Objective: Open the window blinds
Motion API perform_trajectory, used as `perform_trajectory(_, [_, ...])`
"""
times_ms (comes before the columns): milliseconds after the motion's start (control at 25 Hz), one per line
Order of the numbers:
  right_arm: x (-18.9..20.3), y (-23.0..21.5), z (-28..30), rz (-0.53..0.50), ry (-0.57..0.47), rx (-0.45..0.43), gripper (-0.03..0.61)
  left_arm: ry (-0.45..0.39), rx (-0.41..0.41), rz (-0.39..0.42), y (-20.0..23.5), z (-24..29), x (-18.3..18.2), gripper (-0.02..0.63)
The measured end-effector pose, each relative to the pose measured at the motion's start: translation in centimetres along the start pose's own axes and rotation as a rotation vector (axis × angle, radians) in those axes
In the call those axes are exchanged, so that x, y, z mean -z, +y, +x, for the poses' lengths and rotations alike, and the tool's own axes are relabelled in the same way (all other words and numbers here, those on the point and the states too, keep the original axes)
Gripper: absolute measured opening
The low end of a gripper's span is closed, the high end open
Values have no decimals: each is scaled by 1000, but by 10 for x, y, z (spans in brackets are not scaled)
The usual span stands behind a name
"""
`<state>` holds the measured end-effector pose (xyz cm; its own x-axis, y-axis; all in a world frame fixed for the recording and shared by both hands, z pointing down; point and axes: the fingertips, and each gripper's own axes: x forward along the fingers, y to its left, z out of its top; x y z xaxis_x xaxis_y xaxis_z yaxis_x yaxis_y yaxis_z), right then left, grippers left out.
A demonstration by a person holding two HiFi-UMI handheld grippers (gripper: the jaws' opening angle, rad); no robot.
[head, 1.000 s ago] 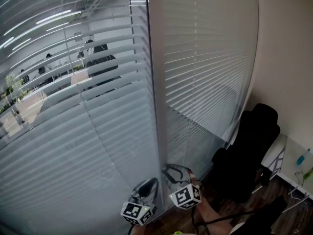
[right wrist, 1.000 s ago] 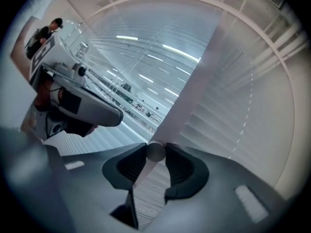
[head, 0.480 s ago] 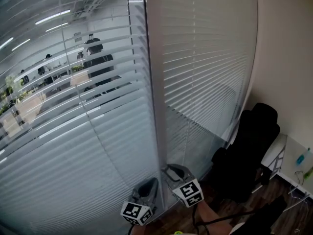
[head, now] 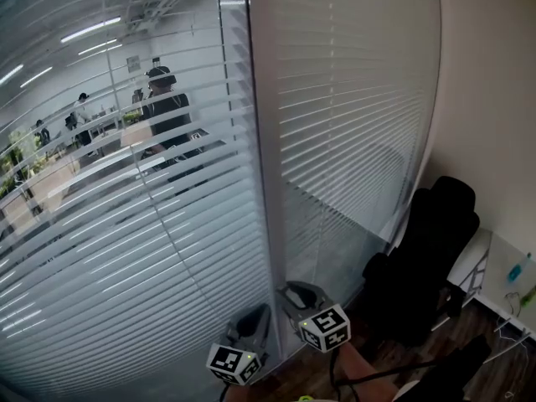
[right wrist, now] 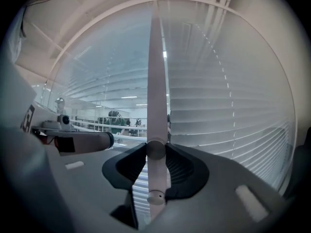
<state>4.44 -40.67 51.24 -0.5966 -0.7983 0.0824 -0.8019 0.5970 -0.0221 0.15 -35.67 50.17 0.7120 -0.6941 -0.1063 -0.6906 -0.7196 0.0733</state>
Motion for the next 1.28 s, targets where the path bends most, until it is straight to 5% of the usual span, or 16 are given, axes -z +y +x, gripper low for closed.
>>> perform_trajectory(120, [1,2,-2,-150,24,26,135,-2,-1,-1,-1,-2,2,-6])
perform_trajectory(320, [-2,12,-1,-570,105,67,137,-3,-3,2,0,-2,1,-6])
perform_trajectory(480, [0,13,1,-669,108,90,135,-3,-4,0,-1,-1,1,-6])
perform_trajectory(680, [1,12,0,-622,96,78,133,-2,2,-1,-1,-1,2,-6])
perform_trajectory(1280, [0,5,1,-239,36,38,133,-4,0,2,0,0,4,-6])
